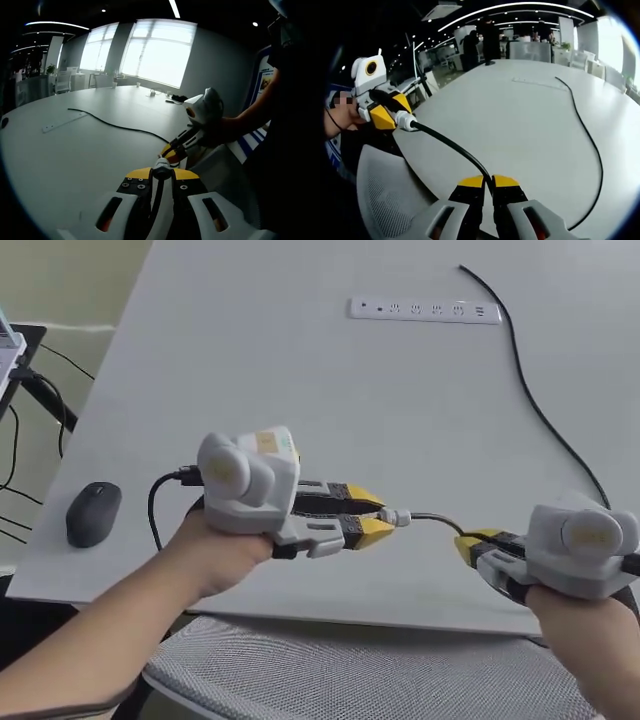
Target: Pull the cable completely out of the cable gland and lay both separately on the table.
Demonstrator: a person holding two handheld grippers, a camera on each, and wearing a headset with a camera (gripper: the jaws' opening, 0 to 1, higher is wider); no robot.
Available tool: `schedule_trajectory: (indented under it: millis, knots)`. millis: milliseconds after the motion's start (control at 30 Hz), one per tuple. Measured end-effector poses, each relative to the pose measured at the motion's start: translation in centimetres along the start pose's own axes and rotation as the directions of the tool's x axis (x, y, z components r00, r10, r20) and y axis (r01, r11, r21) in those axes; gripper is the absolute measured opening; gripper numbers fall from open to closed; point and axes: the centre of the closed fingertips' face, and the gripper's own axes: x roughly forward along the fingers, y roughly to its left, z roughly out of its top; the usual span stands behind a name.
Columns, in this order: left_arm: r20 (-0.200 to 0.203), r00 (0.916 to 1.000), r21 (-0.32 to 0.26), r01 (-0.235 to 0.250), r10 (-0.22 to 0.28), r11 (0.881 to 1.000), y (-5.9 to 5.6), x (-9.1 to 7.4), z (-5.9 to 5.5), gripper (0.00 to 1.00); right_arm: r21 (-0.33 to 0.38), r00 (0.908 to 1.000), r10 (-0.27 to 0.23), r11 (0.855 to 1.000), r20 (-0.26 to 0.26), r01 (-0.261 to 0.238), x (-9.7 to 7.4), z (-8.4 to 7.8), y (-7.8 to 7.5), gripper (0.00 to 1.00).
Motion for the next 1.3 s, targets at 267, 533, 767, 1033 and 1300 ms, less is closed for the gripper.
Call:
schedule_trajectory:
  millis: [267, 533, 767, 1033, 1300]
  knots:
    - [0.001, 1.0000, -0.010, 0.000, 0.000, 1.000, 0.2, -0.1, -0.1, 0.15, -0.042, 1.0000, 0.007, 0.999, 0.005, -0.007, -0.2, -0.1, 0.1, 0.00]
    - [-0.007, 1.0000, -0.020, -0.004, 0.004, 1.000, 0.4, -0.1, -0.2, 0.15, -0.151, 0.9988, 0.039, 0.988, 0.029, -0.035, -0.6, 0.4, 0.8, 0.01]
    - [-0.005, 1.0000, -0.021, 0.002, -0.002, 1.000, 0.1, 0.0, -0.1, 0.15, -0.221, 0.9979, 0.061, 0.974, 0.024, -0.054, -0.9, 1.1, 1.5, 0.09]
    - [-0.015, 0.9999, -0.018, 0.007, -0.007, 1.000, -0.1, -0.1, -0.4, 0.15, -0.428, 0.9911, 0.130, 0.898, 0.031, -0.104, -1.8, 3.0, 5.1, 0.21]
    - [-0.026, 0.9994, -0.015, 0.020, -0.020, 1.000, -0.6, -0.1, -0.5, 0.15, -0.610, 0.9877, 0.150, 0.787, 0.043, -0.093, -2.0, 4.9, 8.1, 0.16]
